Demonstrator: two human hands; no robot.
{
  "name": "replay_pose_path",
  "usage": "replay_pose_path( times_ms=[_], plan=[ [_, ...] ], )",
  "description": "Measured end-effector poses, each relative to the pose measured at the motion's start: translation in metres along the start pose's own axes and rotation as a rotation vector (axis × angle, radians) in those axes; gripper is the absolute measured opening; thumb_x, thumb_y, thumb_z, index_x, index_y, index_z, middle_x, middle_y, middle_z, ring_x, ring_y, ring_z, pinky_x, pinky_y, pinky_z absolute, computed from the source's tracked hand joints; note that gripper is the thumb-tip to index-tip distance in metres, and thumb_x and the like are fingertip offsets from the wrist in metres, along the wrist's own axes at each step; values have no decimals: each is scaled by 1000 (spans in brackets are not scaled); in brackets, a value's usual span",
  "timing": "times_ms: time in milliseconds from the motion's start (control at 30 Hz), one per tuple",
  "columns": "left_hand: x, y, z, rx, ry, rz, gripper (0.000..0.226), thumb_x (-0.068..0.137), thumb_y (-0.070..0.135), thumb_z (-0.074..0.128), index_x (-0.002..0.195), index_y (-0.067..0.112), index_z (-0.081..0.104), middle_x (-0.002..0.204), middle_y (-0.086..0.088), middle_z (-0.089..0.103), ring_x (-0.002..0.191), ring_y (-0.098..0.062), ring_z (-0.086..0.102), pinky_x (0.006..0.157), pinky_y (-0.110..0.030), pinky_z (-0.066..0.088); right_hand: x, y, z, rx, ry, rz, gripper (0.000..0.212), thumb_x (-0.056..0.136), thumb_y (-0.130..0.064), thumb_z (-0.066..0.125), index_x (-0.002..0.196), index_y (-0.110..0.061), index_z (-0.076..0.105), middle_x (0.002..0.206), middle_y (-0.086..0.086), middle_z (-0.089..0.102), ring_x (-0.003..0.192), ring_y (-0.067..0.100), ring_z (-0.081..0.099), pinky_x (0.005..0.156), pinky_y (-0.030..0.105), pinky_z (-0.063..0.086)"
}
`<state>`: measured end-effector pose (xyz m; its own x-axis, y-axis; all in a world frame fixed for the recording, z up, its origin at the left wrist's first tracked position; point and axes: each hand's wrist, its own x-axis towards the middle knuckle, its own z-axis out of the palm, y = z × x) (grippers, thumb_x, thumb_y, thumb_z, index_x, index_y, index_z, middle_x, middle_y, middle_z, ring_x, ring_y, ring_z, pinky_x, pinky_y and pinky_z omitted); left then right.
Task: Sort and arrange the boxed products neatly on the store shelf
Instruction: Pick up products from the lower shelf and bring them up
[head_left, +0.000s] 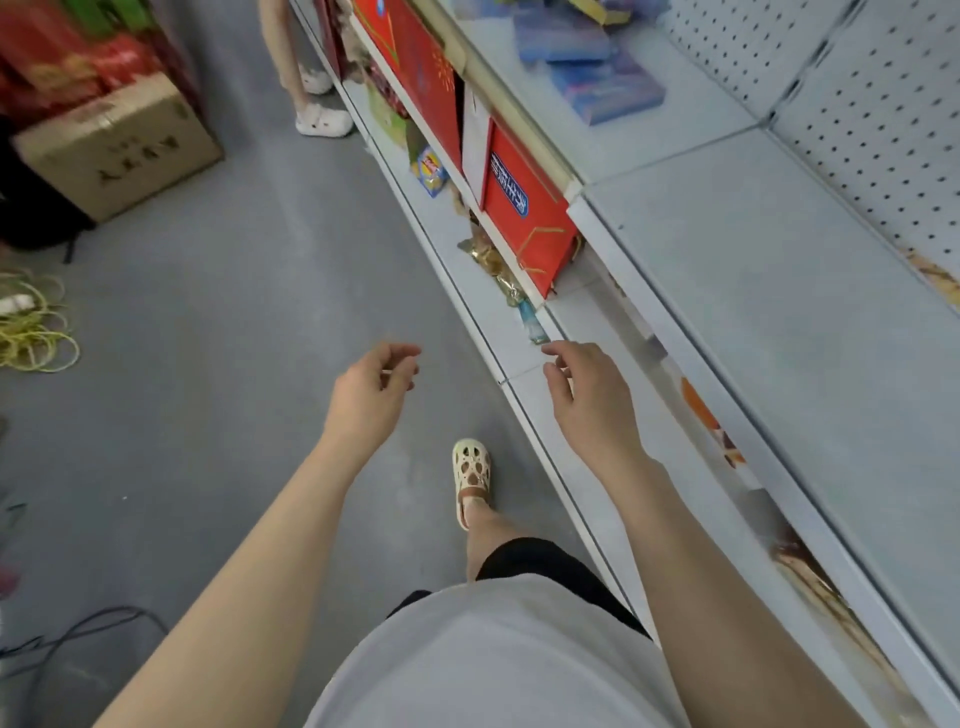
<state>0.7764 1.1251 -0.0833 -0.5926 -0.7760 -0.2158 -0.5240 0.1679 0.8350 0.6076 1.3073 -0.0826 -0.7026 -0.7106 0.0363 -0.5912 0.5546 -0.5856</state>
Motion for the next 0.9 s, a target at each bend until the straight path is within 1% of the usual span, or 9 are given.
replay_pose_path(
  times_ms=[67, 167, 267, 367, 433, 567, 700, 767, 900],
  plan=[
    [43, 6, -8, 36, 0, 19, 17, 97, 25, 52, 104, 35, 64, 91, 11, 70, 83, -5, 67, 80, -32, 55, 48, -6, 5, 0, 23, -2, 27, 102, -21, 48, 126, -17, 59, 117, 6, 62, 106, 23, 57, 90, 39, 48],
    [117, 20, -22, 68, 13, 17, 16, 97, 26, 53, 104, 35, 64, 93, 7, 71, 87, -11, 67, 83, -35, 55, 125, -16, 11, 37, 30, -27, 27, 101, -22, 49, 125, -17, 59, 119, 5, 61, 108, 22, 56, 88, 37, 49],
    [191, 40, -37, 108, 38, 12, 15, 96, 29, 54, 105, 33, 65, 93, 5, 71, 90, -14, 67, 85, -37, 54, 205, -30, 11, 36, 42, -45, 26, 100, -21, 52, 124, -14, 60, 115, 7, 61, 108, 25, 56, 86, 32, 45],
    [262, 64, -54, 153, 49, 42, 13, 96, 31, 54, 104, 35, 64, 86, 4, 70, 87, -15, 67, 79, -35, 54, 283, -47, 7, 46, 79, -56, 26, 98, -18, 53, 122, -13, 62, 111, 9, 63, 103, 29, 57, 89, 41, 47],
    [306, 79, -64, 165, 46, 69, 13, 97, 30, 54, 104, 33, 64, 83, 7, 68, 86, -16, 66, 76, -34, 54, 332, -57, 5, 28, 84, -41, 26, 97, -19, 53, 121, -15, 62, 110, 9, 63, 103, 29, 57, 91, 43, 45],
    [399, 104, -80, 184, 36, 144, 18, 97, 31, 53, 110, 30, 65, 89, 16, 64, 87, -9, 63, 73, -28, 49, 429, -77, 9, -21, 99, -32, 28, 99, -22, 52, 124, -15, 60, 114, 9, 61, 107, 28, 56, 93, 42, 45],
    [502, 122, -96, 218, -10, 249, 17, 97, 32, 53, 111, 31, 63, 95, 19, 59, 78, 3, 57, 65, -18, 39, 527, -95, 16, -47, 138, 11, 32, 98, -23, 52, 129, -16, 57, 122, 10, 59, 113, 27, 55, 97, 44, 44],
    [551, 133, -108, 215, -46, 293, 18, 97, 31, 54, 112, 30, 63, 100, 17, 60, 76, 7, 56, 68, -20, 40, 572, -105, 18, -68, 164, 25, 34, 98, -23, 52, 131, -15, 55, 126, 10, 58, 115, 27, 55, 98, 43, 44],
    [642, 156, -134, 258, -91, 386, 20, 97, 28, 54, 114, 28, 64, 103, 13, 60, 76, 3, 55, 75, -25, 41, 654, -121, 18, -143, 218, 91, 34, 97, -23, 54, 129, -12, 55, 123, 13, 59, 112, 31, 56, 95, 44, 45]
  ],
)
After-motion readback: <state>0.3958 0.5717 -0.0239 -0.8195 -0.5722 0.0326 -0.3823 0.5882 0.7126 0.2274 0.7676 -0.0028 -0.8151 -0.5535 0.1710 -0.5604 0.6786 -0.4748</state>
